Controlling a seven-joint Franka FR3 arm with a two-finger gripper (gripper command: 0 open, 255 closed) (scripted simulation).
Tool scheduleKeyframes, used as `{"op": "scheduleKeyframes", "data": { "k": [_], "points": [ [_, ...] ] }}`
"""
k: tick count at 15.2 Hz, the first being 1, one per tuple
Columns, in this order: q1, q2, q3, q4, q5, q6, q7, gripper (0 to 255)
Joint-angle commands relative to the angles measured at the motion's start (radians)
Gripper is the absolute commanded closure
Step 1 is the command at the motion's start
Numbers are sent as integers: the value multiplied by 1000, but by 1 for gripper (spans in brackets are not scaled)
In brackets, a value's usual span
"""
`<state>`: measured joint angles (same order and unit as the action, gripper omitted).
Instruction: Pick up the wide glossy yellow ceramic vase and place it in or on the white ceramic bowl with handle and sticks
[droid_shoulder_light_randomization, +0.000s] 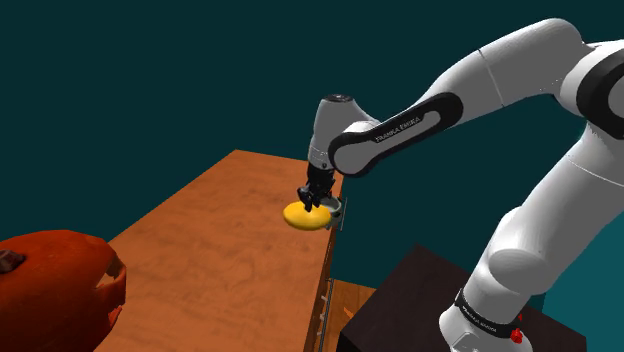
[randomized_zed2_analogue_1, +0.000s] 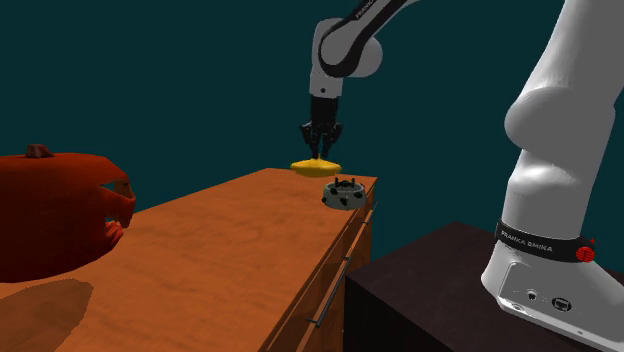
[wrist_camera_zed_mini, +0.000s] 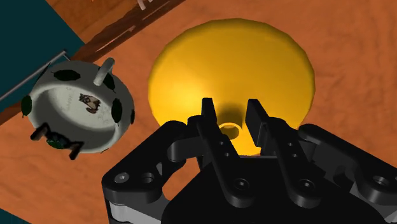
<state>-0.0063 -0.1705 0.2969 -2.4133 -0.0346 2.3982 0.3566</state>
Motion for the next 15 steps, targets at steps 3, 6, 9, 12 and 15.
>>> {"op": "scheduleKeyframes", "data": {
  "k": [3, 6, 9, 12, 15],
  "points": [
    [-43, 36, -59, 52, -4, -13, -101, 255],
    [-75, 66, -101, 95, -3, -23, -176, 255],
    [-106, 103, -140, 148, 0, -37, -248, 255],
    [-137, 147, -176, 211, 5, -55, -318, 255],
    [-167, 197, -206, 283, 12, -77, -386, 255]
  ]
}}
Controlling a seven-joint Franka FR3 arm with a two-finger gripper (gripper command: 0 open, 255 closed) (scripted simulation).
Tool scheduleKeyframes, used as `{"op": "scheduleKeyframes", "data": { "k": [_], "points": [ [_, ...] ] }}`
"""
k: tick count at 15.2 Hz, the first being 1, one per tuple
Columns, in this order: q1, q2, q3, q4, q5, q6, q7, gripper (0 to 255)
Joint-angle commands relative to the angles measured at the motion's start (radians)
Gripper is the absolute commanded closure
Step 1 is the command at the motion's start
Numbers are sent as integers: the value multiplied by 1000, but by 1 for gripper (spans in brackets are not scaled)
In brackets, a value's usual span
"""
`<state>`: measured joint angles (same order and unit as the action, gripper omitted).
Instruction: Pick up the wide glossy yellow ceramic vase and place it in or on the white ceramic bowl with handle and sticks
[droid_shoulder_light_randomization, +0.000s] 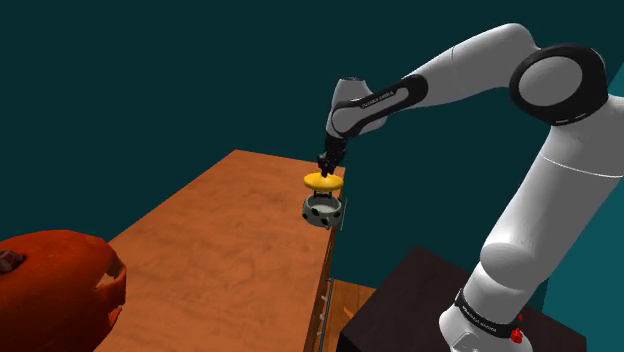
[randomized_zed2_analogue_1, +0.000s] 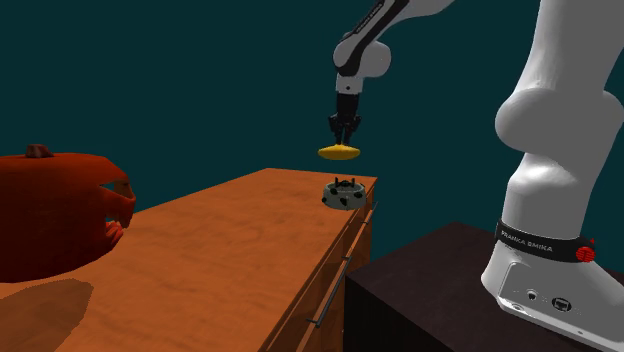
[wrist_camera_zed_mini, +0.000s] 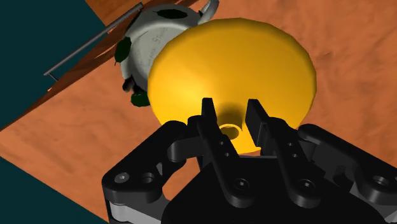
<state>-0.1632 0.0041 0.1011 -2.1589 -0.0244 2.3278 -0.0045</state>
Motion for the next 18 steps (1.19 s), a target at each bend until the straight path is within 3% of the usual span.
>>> {"op": "scheduleKeyframes", "data": {
  "k": [1, 4, 18],
  "points": [
    [-21, 40, -20, 56, 5, -14, -46, 255],
    [-56, 108, -50, 157, 17, -47, -119, 255],
    [-55, 200, -51, 76, 9, 125, -113, 255]
  ]
}}
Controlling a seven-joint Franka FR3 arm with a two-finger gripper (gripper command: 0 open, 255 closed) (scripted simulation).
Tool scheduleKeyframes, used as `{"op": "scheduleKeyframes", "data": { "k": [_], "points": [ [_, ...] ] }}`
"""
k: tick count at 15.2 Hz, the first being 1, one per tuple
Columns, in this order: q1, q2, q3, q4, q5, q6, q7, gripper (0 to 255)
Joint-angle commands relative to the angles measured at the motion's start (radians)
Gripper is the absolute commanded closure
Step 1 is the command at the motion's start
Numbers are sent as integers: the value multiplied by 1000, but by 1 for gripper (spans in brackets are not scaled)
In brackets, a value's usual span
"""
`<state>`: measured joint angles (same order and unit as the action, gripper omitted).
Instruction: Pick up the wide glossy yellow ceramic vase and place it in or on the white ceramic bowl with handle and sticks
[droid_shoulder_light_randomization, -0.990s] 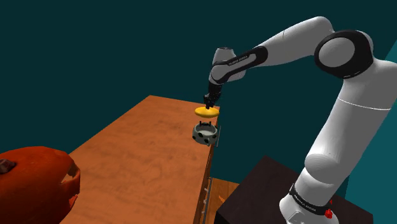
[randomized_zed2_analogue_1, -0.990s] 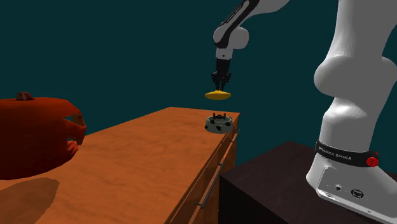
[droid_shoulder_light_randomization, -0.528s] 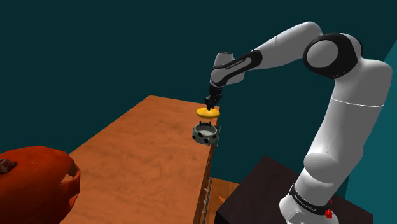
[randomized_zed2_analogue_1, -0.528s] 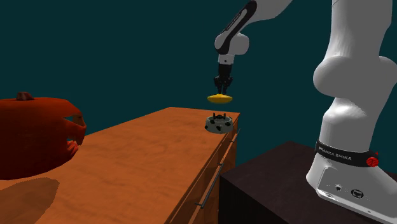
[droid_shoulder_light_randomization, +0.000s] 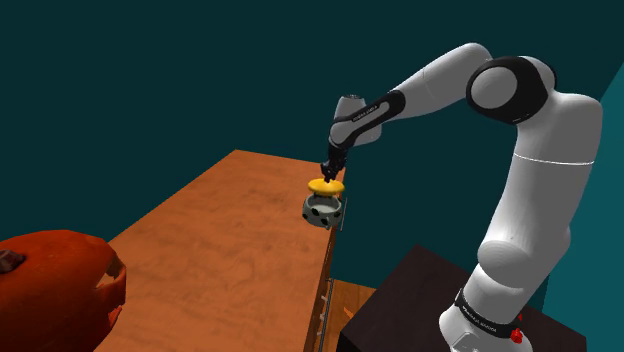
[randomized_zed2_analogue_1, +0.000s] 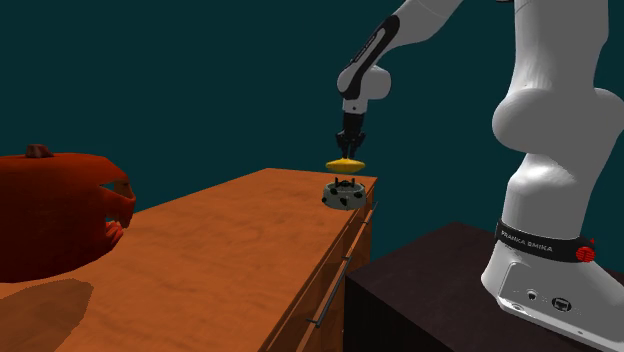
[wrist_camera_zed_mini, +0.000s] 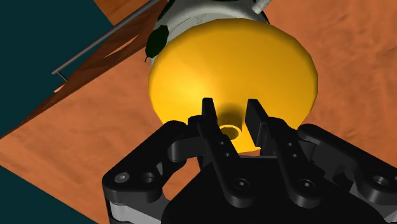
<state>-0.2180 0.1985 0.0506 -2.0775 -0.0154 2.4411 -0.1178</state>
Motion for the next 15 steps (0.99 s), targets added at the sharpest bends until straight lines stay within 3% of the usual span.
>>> {"op": "scheduleKeyframes", "data": {
  "k": [1, 7, 15],
  "points": [
    [0, 14, 0, -9, -1, 24, 1, 255],
    [1, 66, -2, -30, -6, 96, 4, 255],
    [1, 66, -2, -30, -6, 96, 4, 255]
  ]
}}
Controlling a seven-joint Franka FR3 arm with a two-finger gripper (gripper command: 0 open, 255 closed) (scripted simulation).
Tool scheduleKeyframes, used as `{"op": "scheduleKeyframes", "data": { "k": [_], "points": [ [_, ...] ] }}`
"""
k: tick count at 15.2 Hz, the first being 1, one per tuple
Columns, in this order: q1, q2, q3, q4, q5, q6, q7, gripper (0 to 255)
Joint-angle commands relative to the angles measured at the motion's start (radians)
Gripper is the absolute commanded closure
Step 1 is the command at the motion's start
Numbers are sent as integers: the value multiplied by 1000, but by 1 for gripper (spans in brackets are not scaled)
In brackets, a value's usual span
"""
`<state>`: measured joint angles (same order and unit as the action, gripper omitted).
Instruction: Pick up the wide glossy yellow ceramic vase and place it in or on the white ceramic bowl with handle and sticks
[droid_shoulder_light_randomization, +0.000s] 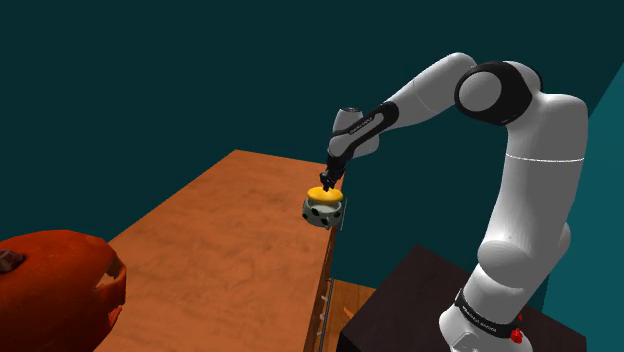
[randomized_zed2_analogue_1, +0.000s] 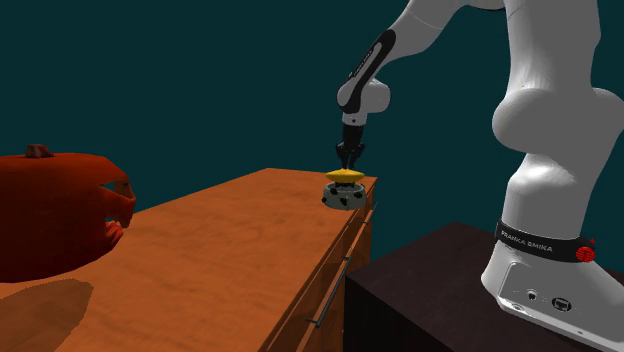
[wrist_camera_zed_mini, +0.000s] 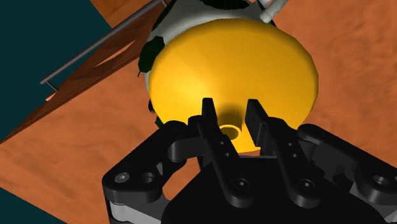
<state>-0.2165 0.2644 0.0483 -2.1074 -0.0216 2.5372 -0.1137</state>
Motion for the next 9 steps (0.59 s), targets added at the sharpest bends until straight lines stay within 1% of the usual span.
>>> {"op": "scheduleKeyframes", "data": {
  "k": [1, 6, 9],
  "points": [
    [0, 0, 0, 0, 0, 0, 0, 0],
    [0, 0, 0, 0, 0, 0, 0, 0],
    [-2, -80, 3, 1, 7, -80, -5, 0]
  ]
}}
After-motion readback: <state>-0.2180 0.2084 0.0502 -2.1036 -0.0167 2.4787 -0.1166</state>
